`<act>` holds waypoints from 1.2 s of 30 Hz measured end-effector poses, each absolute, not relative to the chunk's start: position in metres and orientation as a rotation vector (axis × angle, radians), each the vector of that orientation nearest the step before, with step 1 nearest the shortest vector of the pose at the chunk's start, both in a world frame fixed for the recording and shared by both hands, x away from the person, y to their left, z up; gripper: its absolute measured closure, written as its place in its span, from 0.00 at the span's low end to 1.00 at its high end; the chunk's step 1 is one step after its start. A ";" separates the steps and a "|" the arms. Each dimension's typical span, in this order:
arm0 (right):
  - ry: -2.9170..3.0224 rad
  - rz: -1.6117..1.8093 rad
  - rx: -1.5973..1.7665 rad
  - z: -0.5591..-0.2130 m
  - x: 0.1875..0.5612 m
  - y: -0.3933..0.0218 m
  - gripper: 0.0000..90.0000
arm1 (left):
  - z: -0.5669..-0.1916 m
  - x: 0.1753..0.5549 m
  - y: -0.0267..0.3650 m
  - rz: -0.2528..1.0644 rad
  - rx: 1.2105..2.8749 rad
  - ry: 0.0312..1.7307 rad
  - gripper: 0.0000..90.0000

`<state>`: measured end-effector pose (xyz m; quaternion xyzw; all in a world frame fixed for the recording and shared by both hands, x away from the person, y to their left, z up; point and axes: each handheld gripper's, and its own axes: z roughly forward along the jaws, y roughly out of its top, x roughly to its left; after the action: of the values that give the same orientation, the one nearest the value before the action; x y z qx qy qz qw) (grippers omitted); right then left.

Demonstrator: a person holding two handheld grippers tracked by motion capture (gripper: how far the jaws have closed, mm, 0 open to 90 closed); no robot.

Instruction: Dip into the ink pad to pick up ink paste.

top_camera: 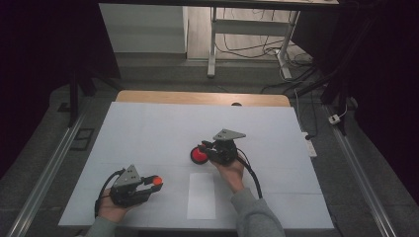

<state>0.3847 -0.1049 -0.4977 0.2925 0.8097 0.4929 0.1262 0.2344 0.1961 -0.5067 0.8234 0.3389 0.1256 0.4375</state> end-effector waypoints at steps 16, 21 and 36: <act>2.373 1.361 0.842 -0.512 0.389 -0.099 0.81 | -0.507 0.234 0.196 0.308 2.048 0.841 0.72; 2.378 1.344 0.842 -0.515 0.390 -0.098 0.81 | -0.507 0.234 0.196 0.309 2.049 0.842 0.72; 2.390 1.294 0.829 -0.521 0.393 -0.095 0.81 | -0.507 0.234 0.196 0.306 2.050 0.840 0.72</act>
<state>0.3926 -0.0951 -0.5210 0.2886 0.8317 0.4503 0.1494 0.2342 0.1958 -0.5067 0.8244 0.3379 0.1232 0.4371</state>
